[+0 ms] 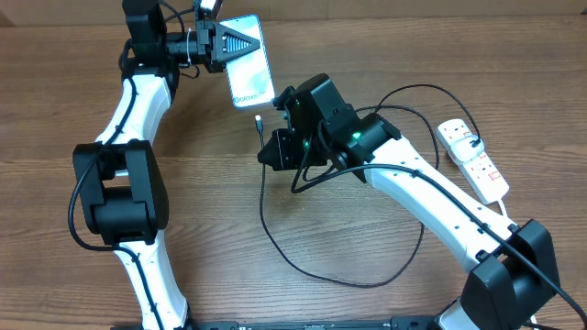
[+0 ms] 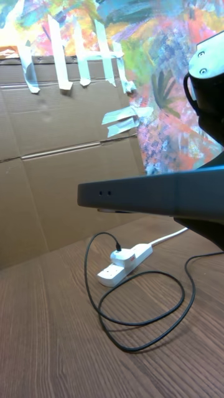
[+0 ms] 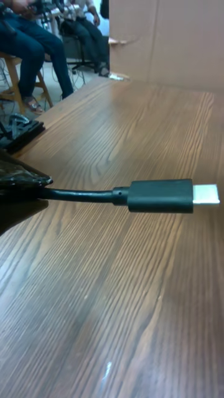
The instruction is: Plug charger to phone and switch on socket
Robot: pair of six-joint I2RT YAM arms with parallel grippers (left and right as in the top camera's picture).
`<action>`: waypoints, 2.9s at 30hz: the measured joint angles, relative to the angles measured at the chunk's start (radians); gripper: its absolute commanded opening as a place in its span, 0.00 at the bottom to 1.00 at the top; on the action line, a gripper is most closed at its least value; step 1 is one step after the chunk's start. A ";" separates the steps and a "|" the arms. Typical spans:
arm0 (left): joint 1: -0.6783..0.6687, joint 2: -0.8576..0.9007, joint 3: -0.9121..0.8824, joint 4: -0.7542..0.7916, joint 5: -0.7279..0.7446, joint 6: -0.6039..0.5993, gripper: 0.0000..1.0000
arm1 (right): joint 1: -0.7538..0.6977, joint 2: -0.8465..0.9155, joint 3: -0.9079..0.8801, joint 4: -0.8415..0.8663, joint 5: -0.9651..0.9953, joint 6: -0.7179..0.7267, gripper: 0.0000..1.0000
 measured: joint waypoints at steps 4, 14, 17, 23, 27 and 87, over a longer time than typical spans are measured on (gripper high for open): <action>0.000 0.000 0.000 0.000 0.000 0.000 0.04 | 0.000 0.000 0.000 0.045 -0.040 -0.003 0.04; 0.000 0.000 0.000 0.000 0.000 -0.005 0.04 | -0.029 0.000 0.000 0.051 -0.055 -0.004 0.04; 0.000 0.000 0.000 0.001 0.000 -0.009 0.04 | -0.036 0.000 0.000 0.050 -0.039 -0.004 0.04; 0.000 0.000 0.000 0.002 0.000 -0.027 0.04 | -0.036 0.000 0.000 0.051 -0.027 -0.004 0.04; 0.000 0.000 0.000 0.002 0.000 -0.034 0.04 | -0.036 0.000 0.000 0.057 -0.017 -0.008 0.04; 0.000 0.000 0.000 0.002 0.000 -0.034 0.04 | 0.043 0.000 0.023 0.039 0.188 -0.060 0.04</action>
